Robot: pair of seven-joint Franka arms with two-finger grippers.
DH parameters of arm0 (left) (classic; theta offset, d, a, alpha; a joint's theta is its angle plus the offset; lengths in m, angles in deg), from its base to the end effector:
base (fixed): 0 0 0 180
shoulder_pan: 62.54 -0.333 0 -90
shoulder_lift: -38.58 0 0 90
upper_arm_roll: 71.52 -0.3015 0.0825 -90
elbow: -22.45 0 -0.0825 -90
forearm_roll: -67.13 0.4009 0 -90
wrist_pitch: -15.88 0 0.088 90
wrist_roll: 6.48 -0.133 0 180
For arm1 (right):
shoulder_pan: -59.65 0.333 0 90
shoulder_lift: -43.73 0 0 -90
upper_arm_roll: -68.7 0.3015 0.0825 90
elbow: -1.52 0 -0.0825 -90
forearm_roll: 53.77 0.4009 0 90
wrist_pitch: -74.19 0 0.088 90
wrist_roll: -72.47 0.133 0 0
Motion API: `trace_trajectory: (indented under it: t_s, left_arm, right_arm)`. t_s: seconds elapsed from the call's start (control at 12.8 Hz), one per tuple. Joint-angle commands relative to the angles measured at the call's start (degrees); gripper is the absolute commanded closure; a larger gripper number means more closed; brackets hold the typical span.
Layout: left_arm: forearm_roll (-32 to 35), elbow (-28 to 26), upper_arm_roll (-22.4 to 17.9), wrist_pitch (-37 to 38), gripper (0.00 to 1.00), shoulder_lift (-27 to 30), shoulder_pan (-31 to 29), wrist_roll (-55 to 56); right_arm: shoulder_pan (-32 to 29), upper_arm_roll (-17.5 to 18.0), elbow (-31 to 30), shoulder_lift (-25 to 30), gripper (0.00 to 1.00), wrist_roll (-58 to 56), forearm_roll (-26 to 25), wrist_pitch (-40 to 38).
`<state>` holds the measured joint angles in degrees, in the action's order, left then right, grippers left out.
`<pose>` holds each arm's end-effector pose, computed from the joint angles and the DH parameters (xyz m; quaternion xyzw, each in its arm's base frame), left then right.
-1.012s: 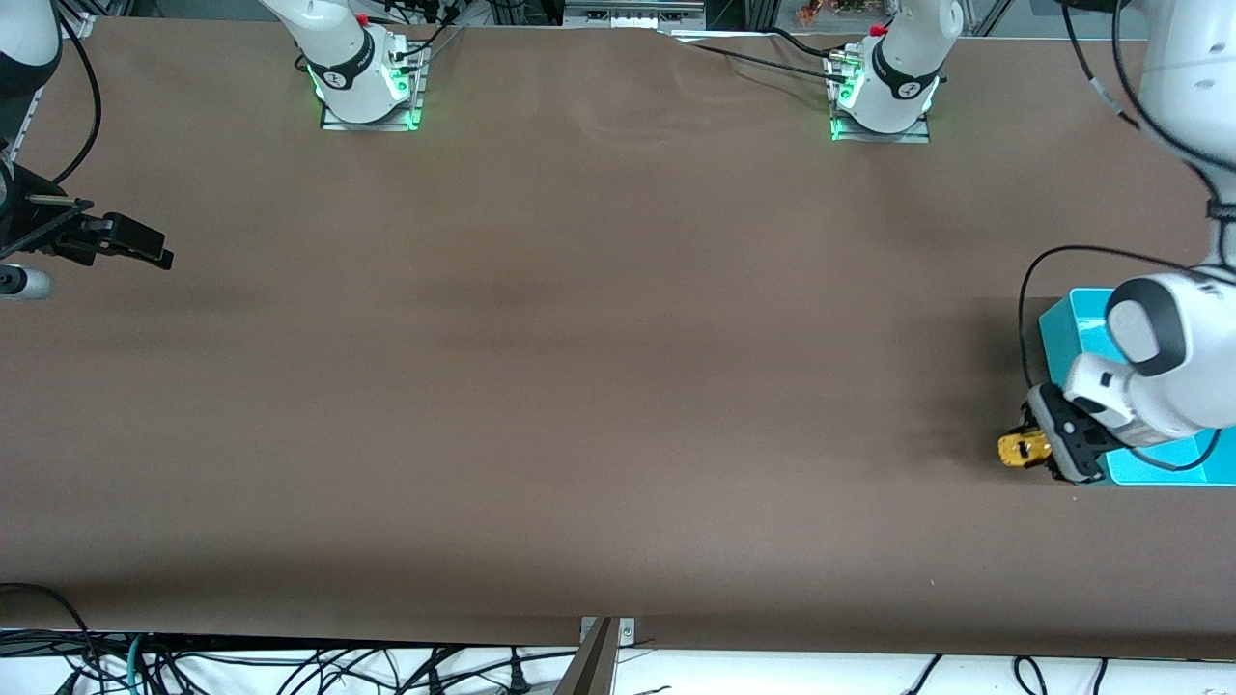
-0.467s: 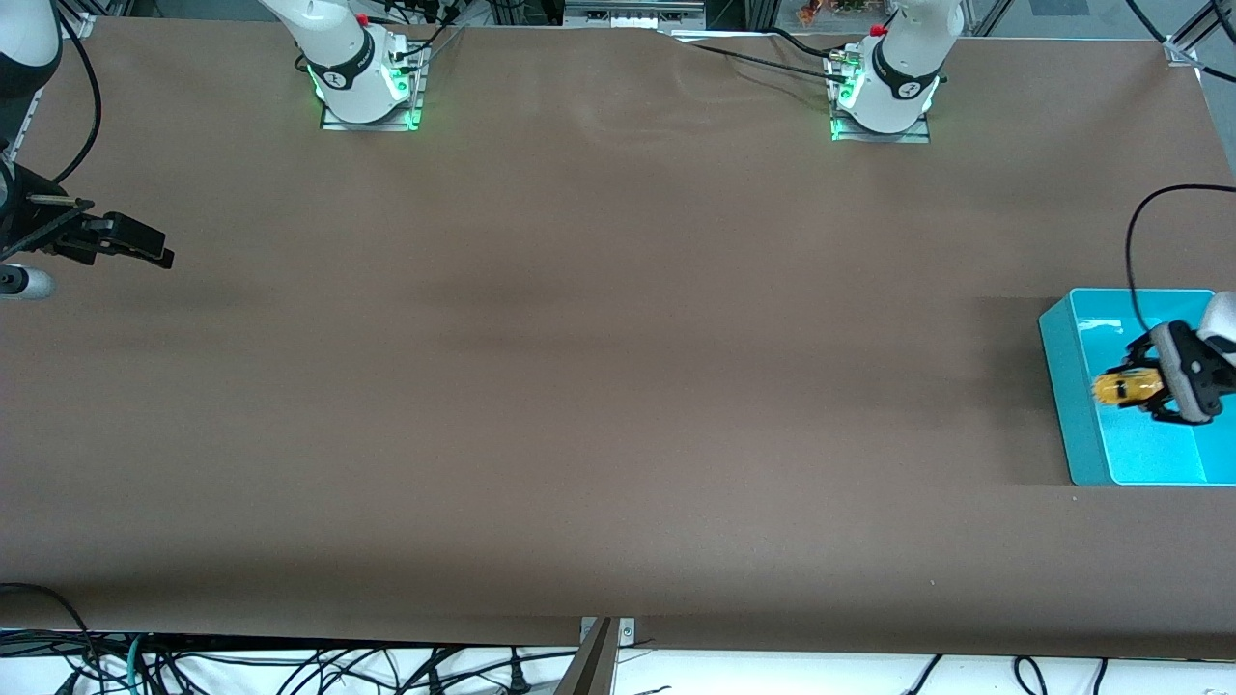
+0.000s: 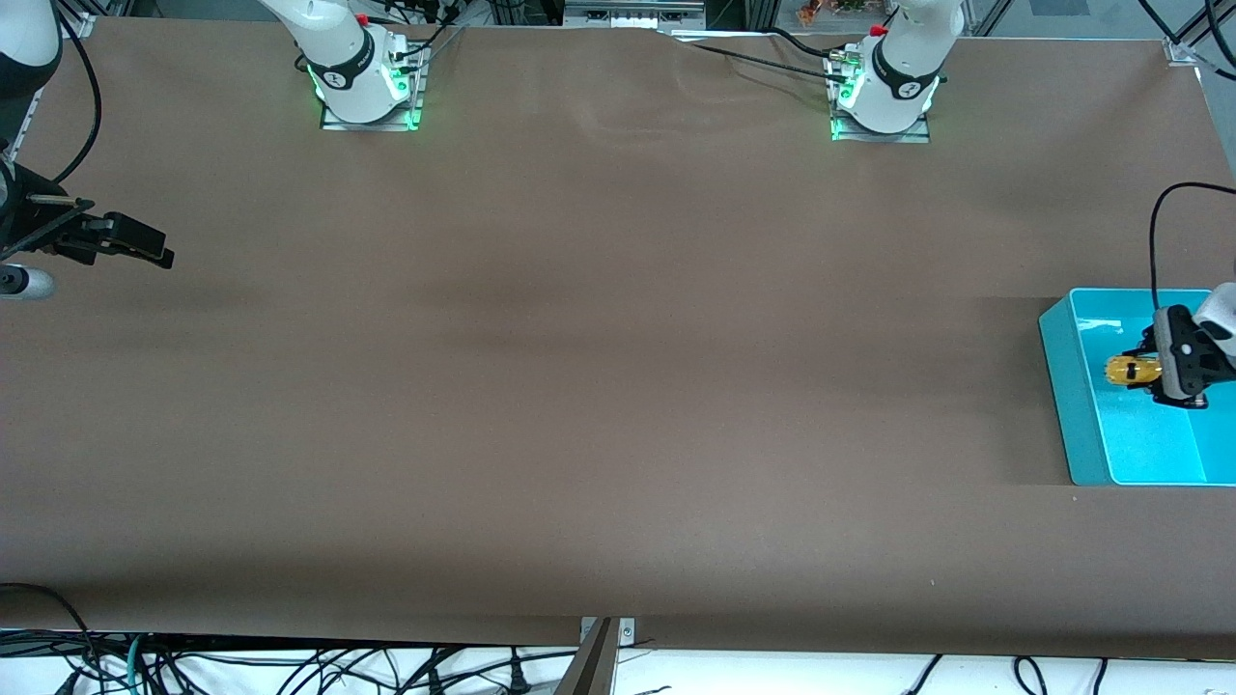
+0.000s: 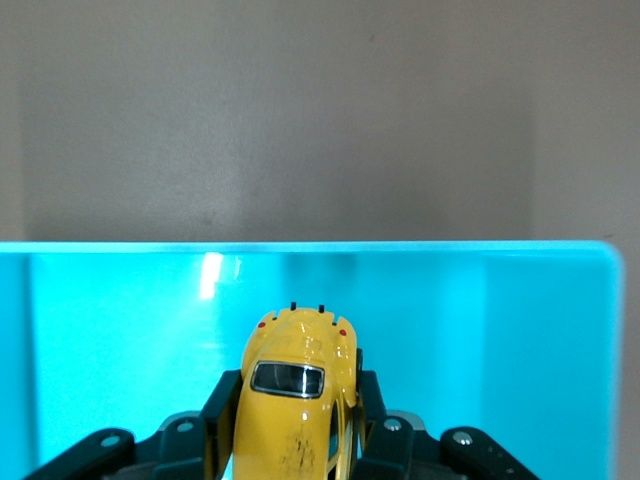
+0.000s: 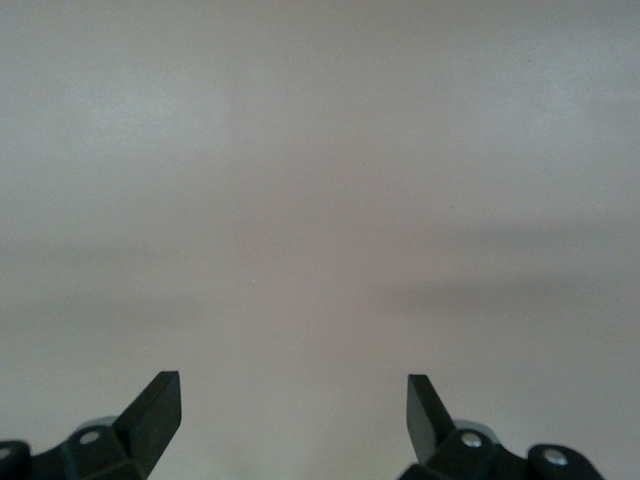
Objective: Wind and store yellow beetle car
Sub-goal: 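Lift the car with the left gripper and lower it into the teal bin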
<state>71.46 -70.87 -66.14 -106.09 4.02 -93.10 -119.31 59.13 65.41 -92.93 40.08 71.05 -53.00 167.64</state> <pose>0.6114 0.2983 0.2136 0.7103 -0.7021 -0.0216 0.0452 0.5858 -0.0366 0.5142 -0.9989 0.0215 0.0402 0.0067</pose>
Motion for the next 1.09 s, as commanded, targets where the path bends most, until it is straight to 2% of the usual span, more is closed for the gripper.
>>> trace_trajectory:
  t_s: [0.0,0.31,0.55,0.7,0.78,0.86,0.93,1.01]
  left_arm:
    - [1.21,-5.27,0.42,-8.26,1.00,-0.24,-1.26,-1.87]
    - [1.12,-8.89,-0.02,-15.40,1.00,-1.12,-1.79,-1.87]
    - [0.51,-10.20,-0.02,-18.20,0.96,-2.18,-2.32,-1.87]
    - [0.42,-11.70,-0.11,-21.37,0.90,-2.53,-2.75,-1.78]
    - [0.33,-11.79,-0.11,-21.47,0.67,-2.88,-2.84,-1.69]
    - [0.33,-11.71,-0.11,-21.38,0.58,-2.79,-2.93,-1.78]
    - [0.33,-11.45,-0.11,-20.69,0.24,-2.27,-3.02,-1.87]
    - [0.33,-11.27,-0.11,-19.72,0.00,-1.31,-3.02,-1.96]
  right_arm:
    - [-0.01,-0.05,-0.30,0.58,0.00,-0.95,0.55,-0.11]
    - [-0.09,-0.05,-0.30,0.58,0.00,-1.56,0.56,-0.55]
    - [-0.18,-0.14,-0.21,0.49,0.00,-2.35,0.47,0.24]
    - [-0.27,-0.14,-0.30,0.40,0.00,-2.44,0.29,0.24]
    - [-0.27,-0.14,-0.21,0.40,0.00,-2.44,0.20,0.24]
    - [-0.27,-0.22,-0.21,0.49,0.00,-2.44,0.12,0.15]
    - [-0.27,-0.22,-0.21,0.49,0.00,-2.44,0.20,0.15]
    - [-0.27,-0.22,-0.21,0.49,0.00,-2.53,0.12,0.06]
